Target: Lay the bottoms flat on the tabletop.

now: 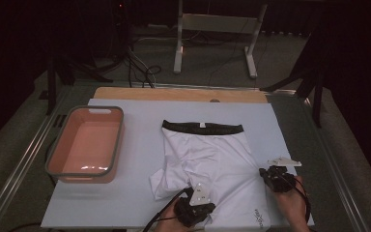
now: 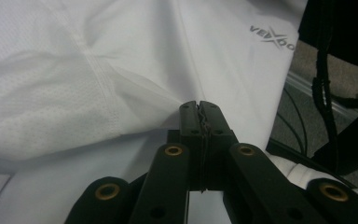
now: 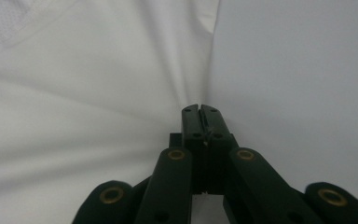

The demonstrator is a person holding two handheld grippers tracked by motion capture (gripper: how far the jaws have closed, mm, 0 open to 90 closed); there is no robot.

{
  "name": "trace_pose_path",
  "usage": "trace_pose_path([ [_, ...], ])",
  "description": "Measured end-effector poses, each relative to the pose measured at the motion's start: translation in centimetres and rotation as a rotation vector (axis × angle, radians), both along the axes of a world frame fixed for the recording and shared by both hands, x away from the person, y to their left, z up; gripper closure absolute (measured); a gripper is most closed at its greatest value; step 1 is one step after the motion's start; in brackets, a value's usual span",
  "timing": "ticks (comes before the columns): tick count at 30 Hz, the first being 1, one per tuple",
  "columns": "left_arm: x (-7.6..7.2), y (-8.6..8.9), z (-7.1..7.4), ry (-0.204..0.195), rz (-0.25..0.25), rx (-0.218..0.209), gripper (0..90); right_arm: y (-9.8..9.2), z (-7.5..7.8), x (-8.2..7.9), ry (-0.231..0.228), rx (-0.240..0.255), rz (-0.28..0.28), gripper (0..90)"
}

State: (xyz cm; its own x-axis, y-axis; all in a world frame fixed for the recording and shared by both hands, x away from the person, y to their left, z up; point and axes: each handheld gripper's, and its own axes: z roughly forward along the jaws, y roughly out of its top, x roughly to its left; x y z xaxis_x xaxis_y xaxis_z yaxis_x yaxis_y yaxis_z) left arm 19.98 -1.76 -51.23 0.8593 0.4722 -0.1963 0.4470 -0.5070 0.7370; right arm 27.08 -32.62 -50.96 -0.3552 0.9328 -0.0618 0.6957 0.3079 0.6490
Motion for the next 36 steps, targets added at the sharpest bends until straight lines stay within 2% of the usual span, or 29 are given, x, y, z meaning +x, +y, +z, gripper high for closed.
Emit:
trace_pose_path([
  [1, 0.1, 0.2, 0.1, -0.007, 0.013, -0.003, 80.3, 0.0, 0.0, 0.0, -0.002, 0.011, 0.003, 88.9],
  [2, 0.2, 0.5, 0.2, -0.014, 0.024, -0.005, 75.9, 0.0, 0.1, 0.0, -0.011, 0.021, -0.001, 85.7],
  [5, 0.6, 1.5, 0.7, -0.026, 0.079, -0.025, 60.3, -0.1, 0.5, -0.1, -0.032, 0.073, -0.008, 59.4],
  [7, 0.8, 2.1, 1.0, -0.037, 0.11, -0.028, 51.7, 0.0, 0.8, -0.2, -0.046, 0.116, -0.003, 47.5],
  [10, 1.1, 2.9, 1.4, -0.049, 0.153, -0.049, 42.7, 0.4, 1.2, -0.6, -0.057, 0.145, 0.008, 37.0],
  [14, 1.1, 3.7, 1.8, -0.084, 0.189, -0.032, 34.1, 1.0, 1.6, -1.0, -0.081, 0.144, 0.003, 24.1],
  [17, 1.2, 4.3, 1.9, -0.102, 0.204, -0.021, 33.4, 1.3, 1.8, -1.3, -0.089, 0.145, 0.013, 22.2],
  [21, 1.3, 5.2, 1.7, -0.106, 0.225, -0.01, 34.0, 1.6, 2.0, -1.7, -0.1, 0.146, 0.02, 22.4],
  [29, 1.3, 6.5, 0.8, -0.09, 0.258, 0.028, 38.3, 1.7, 2.1, -2.2, -0.107, 0.159, 0.023, 23.3],
  [34, 1.9, 6.4, -0.3, -0.093, 0.273, 0.099, 41.8, 1.6, 2.0, -2.1, -0.104, 0.162, 0.023, 23.7],
  [36, 2.0, 6.2, -0.5, -0.108, 0.277, 0.133, 45.8, 1.6, 2.0, -2.2, -0.104, 0.164, 0.022, 23.8],
])
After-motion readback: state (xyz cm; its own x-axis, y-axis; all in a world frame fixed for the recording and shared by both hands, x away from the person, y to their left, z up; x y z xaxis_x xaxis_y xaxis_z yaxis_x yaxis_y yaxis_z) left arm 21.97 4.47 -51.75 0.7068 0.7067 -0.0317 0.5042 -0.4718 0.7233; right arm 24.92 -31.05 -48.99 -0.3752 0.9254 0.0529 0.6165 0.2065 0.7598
